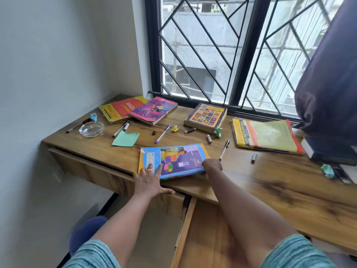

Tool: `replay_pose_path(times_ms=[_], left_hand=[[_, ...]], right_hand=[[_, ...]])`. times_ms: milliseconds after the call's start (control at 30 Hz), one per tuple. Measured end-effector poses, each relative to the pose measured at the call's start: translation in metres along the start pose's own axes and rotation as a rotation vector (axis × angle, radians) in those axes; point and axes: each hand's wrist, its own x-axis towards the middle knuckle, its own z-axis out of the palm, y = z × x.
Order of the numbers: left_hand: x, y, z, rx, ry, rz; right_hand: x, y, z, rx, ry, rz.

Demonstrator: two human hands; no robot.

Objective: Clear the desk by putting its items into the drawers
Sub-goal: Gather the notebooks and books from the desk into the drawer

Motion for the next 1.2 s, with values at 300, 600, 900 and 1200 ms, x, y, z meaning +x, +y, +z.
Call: replay_pose_path(times_ms=[300,600,900,1200], left_hand=[[-0.094,0.017,-0.026,-0.116,0.373,0.061],[-0.192,0.074,-0.065,-0.593,0.565,0.284],[-0.239,0.161,-0.020,-1.091,0.244,0.092],[-0.306,0.253,0.071,-0.959,-0.237,0.199]], right_hand=[[-0.109,-0.033,-0.060,0.321,-0.220,-0.393],[-0.162,0.017,-0.165,0.400,-0.376,-0.522],[-0.139,0.178,-0.238,0.194,-0.229,-0.334],[-0.142,0.313,-0.325,-0.202,0.001,-0.041]])
